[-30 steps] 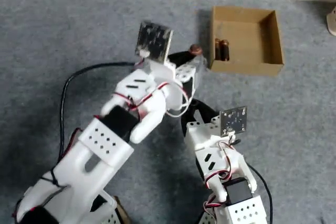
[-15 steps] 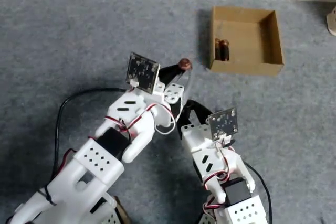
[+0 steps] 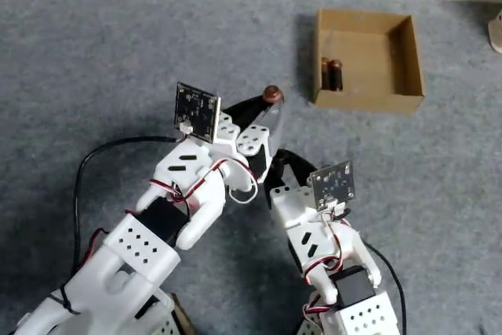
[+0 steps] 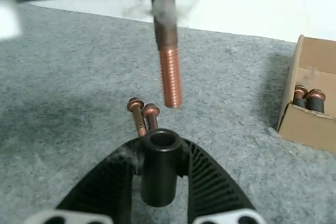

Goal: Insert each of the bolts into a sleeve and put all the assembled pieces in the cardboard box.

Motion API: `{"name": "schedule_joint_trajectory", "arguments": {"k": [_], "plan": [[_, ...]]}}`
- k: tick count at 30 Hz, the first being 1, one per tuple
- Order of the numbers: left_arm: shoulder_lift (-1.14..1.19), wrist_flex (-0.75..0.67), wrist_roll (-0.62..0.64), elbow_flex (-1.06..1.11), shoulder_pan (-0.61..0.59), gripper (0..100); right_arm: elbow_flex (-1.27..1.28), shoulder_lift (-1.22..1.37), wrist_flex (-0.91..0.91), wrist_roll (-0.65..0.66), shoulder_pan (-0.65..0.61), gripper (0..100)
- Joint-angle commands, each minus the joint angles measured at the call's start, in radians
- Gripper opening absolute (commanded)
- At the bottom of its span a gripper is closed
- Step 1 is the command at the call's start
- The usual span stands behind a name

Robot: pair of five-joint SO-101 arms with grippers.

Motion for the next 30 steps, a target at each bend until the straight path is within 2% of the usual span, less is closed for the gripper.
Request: {"name": "schedule_joint_trajectory", "arguments": {"k": [1,13,16,23,26,30], "plan": [[-0.045,0.06,0.037,-0.008,0.027,0,0.147,-0.001,-0.021,0.012,-0.004,0.5],[-0.054,0.072,0.044,0.027,0.038,0,0.147,-0.001,-0.021,0.012,-0.002,0.5],[-0.054,0.081,0.077,0.03,0.077,0,0.147,-0.001,-0.021,0.012,-0.001,0.5],[-0.054,0.121,0.104,0.027,0.102,0,0.147,-0.001,-0.021,0.012,0.05,0.5],[-0.05,0.123,0.097,0.03,0.101,0,0.147,-0.001,-0.021,0.009,0.047,0.5],[-0.045,0.123,-0.02,0.051,0.114,0,0.147,-0.001,-0.021,0.006,0.045,0.5]]}}
